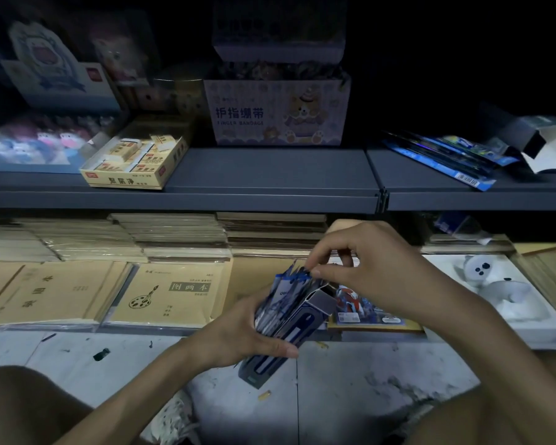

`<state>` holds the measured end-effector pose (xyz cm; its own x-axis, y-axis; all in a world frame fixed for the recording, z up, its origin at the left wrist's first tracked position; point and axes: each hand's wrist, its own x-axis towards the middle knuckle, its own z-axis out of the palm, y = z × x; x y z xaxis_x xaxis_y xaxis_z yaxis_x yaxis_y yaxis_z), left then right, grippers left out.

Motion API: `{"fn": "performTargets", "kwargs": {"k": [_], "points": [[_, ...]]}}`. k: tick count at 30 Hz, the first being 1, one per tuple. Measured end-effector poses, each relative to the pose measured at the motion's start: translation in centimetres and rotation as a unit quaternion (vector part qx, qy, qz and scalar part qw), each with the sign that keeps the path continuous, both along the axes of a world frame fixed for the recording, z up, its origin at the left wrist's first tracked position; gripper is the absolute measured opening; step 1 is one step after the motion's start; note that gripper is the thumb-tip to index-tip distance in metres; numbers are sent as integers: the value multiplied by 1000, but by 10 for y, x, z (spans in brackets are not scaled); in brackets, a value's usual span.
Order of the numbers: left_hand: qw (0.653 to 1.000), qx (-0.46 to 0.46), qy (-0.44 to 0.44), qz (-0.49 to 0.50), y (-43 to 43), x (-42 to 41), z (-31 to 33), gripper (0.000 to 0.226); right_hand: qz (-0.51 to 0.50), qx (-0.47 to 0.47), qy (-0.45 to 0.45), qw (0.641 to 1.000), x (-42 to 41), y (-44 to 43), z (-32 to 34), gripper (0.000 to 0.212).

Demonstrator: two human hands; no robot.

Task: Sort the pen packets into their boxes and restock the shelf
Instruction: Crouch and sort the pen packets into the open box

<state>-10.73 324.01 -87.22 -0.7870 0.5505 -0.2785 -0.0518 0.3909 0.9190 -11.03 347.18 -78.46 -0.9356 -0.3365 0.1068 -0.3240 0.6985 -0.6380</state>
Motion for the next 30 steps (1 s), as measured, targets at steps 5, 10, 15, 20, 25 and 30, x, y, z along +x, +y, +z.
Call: {"fn": "performTargets", "kwargs": {"k": [5,10,15,20,25,30], "points": [[1000,1,-6,-4,1,2,2,61,16,7,12,1000,-2,-2,0,11],[1000,-1,-12,1,0,3,3,59,-10,-54,73,996,1,2,11,12],[1000,3,-19,6,-2,2,2,56,-60,-168,63,982,9,8,20,9],[1000,9,-12,17,1,3,4,59,-153,-192,110,963,15,-9,13,37],[1000,15,-3,19,4,2,4,62,-233,-250,96,935,9,-13,7,37],[999,15,3,34,-1,1,2,60,-248,-435,45,864,3,16,24,28]]}}
